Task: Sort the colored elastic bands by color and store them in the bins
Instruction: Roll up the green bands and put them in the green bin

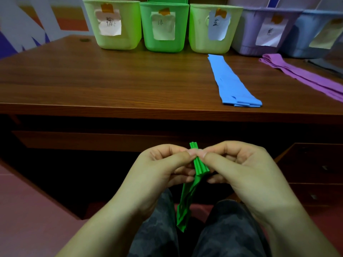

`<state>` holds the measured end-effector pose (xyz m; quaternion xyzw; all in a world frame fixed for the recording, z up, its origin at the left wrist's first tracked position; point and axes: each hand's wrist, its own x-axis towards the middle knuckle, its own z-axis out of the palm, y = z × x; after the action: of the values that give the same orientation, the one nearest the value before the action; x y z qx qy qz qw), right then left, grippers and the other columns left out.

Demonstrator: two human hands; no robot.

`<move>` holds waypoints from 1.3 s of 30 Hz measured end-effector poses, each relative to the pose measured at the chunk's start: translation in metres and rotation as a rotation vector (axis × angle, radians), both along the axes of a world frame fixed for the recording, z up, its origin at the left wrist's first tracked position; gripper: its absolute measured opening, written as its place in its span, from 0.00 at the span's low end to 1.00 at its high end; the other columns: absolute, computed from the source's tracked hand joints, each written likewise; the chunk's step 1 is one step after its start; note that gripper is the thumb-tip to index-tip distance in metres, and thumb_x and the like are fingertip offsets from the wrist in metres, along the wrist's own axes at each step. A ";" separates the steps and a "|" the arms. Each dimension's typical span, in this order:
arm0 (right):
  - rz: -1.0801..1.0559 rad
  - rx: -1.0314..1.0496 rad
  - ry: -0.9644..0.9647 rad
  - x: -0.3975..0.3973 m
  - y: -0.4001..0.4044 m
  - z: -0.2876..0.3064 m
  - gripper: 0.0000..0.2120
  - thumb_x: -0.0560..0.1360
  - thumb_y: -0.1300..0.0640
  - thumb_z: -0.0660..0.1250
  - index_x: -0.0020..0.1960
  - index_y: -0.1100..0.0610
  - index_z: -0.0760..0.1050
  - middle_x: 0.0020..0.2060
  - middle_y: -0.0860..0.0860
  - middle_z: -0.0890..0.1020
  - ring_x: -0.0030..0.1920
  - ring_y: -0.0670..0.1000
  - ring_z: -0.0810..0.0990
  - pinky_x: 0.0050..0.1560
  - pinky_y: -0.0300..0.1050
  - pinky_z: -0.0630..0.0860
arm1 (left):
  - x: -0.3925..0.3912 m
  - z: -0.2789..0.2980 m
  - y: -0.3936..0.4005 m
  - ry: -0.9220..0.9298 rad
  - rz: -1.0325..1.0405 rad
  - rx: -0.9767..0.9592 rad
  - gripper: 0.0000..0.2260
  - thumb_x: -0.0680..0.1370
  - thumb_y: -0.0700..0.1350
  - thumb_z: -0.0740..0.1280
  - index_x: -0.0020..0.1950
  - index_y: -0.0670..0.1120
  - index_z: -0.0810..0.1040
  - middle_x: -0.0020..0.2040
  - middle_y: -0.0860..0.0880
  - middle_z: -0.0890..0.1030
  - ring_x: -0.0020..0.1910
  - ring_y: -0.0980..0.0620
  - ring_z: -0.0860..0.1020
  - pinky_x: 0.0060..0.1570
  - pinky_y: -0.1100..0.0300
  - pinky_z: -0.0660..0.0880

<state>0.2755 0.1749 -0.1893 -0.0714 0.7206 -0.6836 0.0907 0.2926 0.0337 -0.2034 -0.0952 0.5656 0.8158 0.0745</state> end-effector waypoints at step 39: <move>-0.090 -0.056 -0.067 0.002 -0.002 0.000 0.10 0.71 0.65 0.68 0.32 0.58 0.82 0.32 0.55 0.84 0.32 0.48 0.83 0.28 0.36 0.76 | 0.001 0.000 0.000 0.051 0.055 0.020 0.06 0.61 0.44 0.69 0.33 0.42 0.79 0.32 0.42 0.80 0.27 0.53 0.78 0.27 0.65 0.76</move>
<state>0.2776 0.1728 -0.1890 -0.0188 0.7003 -0.7088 0.0820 0.2933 0.0335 -0.2038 -0.0890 0.5563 0.8253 0.0386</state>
